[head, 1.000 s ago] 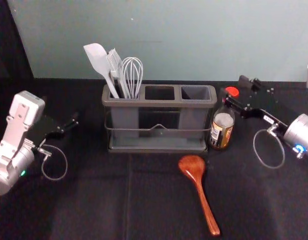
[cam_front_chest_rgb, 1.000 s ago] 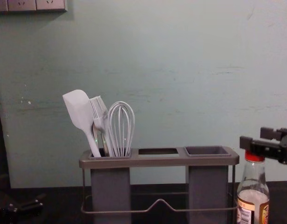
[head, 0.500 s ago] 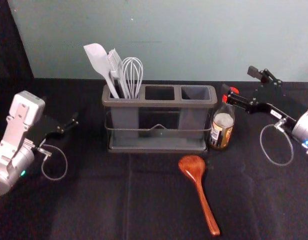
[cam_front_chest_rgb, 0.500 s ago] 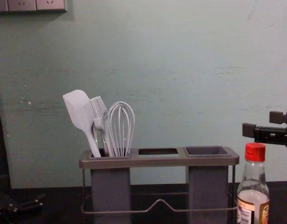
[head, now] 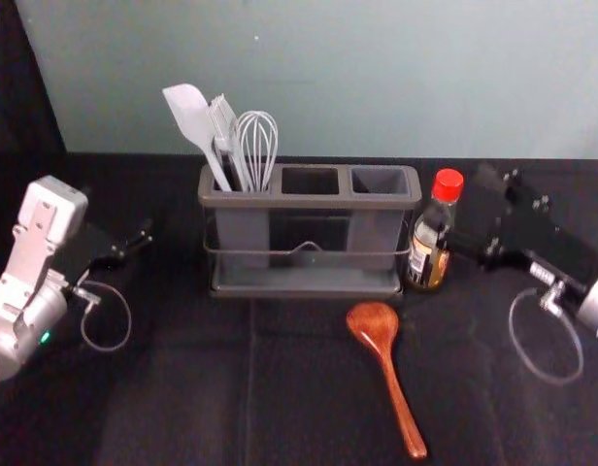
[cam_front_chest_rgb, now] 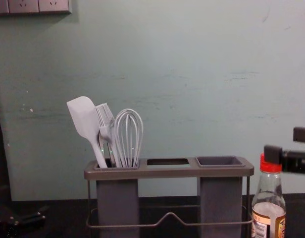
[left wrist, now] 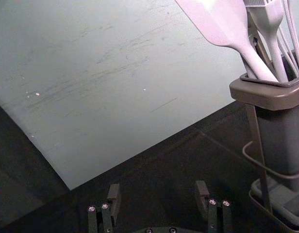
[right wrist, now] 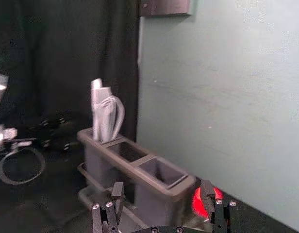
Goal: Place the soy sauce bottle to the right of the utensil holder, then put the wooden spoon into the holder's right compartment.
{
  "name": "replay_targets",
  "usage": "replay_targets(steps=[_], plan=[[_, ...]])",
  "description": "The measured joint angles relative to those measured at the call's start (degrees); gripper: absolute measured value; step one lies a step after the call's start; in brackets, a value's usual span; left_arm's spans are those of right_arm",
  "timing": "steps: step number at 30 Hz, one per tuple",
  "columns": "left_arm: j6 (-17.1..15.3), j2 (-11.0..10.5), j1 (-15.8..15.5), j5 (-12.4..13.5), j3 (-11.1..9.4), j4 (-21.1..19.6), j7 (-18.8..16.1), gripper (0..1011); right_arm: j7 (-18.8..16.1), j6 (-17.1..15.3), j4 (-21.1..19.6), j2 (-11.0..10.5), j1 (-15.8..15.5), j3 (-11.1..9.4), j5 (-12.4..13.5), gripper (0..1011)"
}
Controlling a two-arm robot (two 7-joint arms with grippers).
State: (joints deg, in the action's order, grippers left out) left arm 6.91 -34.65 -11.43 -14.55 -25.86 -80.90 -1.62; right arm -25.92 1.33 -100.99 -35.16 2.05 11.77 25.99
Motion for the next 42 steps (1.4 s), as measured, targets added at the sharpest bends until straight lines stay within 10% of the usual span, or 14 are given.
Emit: replay_targets(steps=[13,42], plan=[[0.0,0.0,0.0,0.0,0.0,0.0,0.0,1005,1.29,0.82,-4.81,-0.86,-7.34,2.17,-5.89,1000],[0.0,0.0,0.0,0.0,0.0,0.0,0.0,1005,2.0,2.71,-1.68,2.01,-8.89,3.59,-8.28,1000]])
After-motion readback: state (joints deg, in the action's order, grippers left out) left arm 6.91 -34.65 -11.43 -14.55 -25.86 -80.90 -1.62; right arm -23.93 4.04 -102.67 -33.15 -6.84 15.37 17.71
